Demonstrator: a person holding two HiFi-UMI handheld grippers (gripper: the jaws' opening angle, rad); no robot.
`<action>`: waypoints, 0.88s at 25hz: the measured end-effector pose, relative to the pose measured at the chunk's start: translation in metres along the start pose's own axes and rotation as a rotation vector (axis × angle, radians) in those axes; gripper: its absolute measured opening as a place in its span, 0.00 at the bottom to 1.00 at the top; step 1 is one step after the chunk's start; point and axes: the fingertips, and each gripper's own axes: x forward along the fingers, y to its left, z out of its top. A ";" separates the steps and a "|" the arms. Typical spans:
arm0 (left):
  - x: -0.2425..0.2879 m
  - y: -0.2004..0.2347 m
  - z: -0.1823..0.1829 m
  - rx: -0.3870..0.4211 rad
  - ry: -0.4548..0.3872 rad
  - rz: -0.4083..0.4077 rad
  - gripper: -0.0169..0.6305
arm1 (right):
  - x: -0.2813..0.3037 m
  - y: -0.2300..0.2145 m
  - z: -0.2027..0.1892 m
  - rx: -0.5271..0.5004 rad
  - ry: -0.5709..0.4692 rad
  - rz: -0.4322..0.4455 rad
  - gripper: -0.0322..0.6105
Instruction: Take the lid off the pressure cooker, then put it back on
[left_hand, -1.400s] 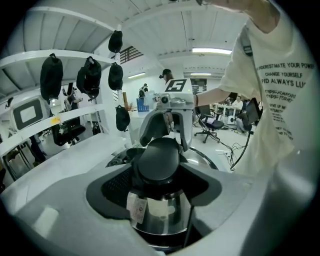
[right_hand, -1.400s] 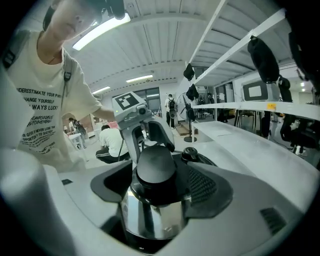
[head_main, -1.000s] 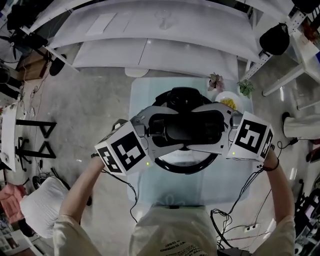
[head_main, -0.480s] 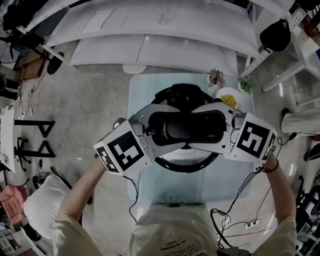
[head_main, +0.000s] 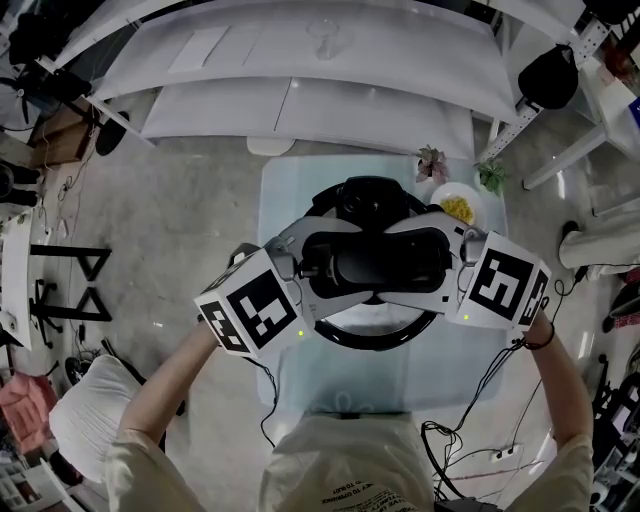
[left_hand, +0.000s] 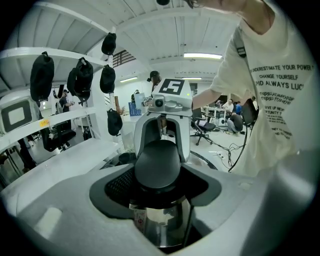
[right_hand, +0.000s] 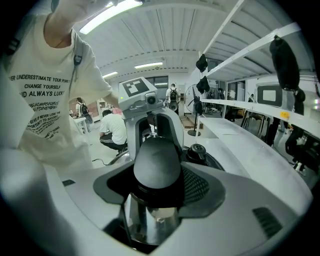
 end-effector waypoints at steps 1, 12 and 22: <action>0.000 0.000 0.000 0.001 0.001 0.000 0.46 | 0.000 0.000 0.000 0.001 0.001 0.001 0.48; -0.007 0.000 0.007 0.005 -0.005 0.001 0.46 | -0.004 0.002 0.010 -0.005 -0.023 0.017 0.48; -0.017 -0.005 0.028 0.050 -0.008 0.000 0.46 | -0.019 0.008 0.026 -0.015 -0.026 -0.022 0.48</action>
